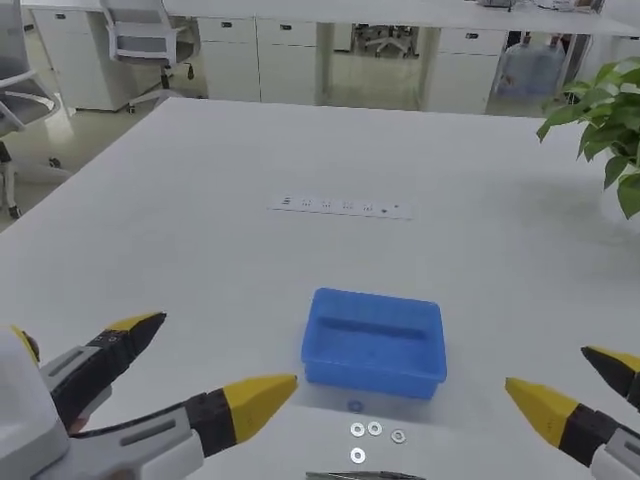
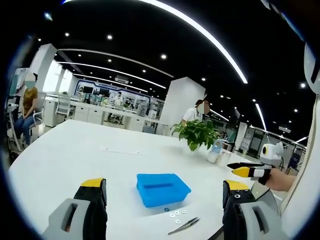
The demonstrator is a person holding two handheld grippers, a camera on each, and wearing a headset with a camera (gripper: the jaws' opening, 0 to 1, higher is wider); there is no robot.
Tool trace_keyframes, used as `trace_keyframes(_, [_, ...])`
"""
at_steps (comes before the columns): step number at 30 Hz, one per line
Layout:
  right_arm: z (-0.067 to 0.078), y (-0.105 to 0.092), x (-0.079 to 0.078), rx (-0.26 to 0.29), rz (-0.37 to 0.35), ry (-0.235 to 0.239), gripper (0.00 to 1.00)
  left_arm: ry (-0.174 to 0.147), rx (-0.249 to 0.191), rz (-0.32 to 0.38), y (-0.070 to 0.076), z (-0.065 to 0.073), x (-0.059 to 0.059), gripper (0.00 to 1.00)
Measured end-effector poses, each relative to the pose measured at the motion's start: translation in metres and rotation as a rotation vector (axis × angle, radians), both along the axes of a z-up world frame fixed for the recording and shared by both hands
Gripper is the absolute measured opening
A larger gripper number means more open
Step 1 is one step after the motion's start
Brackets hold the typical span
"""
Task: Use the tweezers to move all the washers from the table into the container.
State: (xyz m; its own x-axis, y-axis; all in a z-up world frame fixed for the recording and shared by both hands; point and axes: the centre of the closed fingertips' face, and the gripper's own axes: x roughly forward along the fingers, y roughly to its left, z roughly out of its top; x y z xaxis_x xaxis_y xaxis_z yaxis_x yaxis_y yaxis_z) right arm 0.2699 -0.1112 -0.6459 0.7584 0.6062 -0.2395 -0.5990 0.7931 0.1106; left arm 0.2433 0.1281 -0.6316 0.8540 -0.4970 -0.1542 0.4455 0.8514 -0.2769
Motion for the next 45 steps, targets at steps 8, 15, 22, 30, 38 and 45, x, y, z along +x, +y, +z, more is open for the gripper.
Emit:
trace_keyframes(8, [-0.022, 0.017, -0.008, -0.074, 0.117, 0.059, 0.32, 0.091, 0.164, -0.198, -0.026, -0.037, -0.007, 0.67])
trace_keyframes(15, [-0.040, 0.039, -0.009, -0.120, 0.217, 0.100, 0.21, 0.158, 0.225, -0.385, -0.051, -0.061, -0.005, 0.33])
trace_keyframes(22, [-0.055, 0.052, -0.003, -0.142, 0.271, 0.130, 0.19, 0.227, 0.323, -0.533, -0.066, -0.092, -0.006, 0.21])
trace_keyframes(30, [-0.074, 0.058, -0.015, -0.227, 0.347, 0.164, 0.13, 0.321, 0.464, -0.674, -0.073, -0.139, -0.011, 0.12])
trace_keyframes(38, [-0.085, 0.064, -0.021, -0.243, 0.370, 0.183, 0.11, 0.356, 0.585, -0.791, -0.083, -0.166, -0.013, 0.09])
trace_keyframes(45, [-0.090, 0.062, -0.024, -0.286, 0.376, 0.198, 0.11, 0.333, 0.765, -0.860, -0.080, -0.183, -0.009, 0.05])
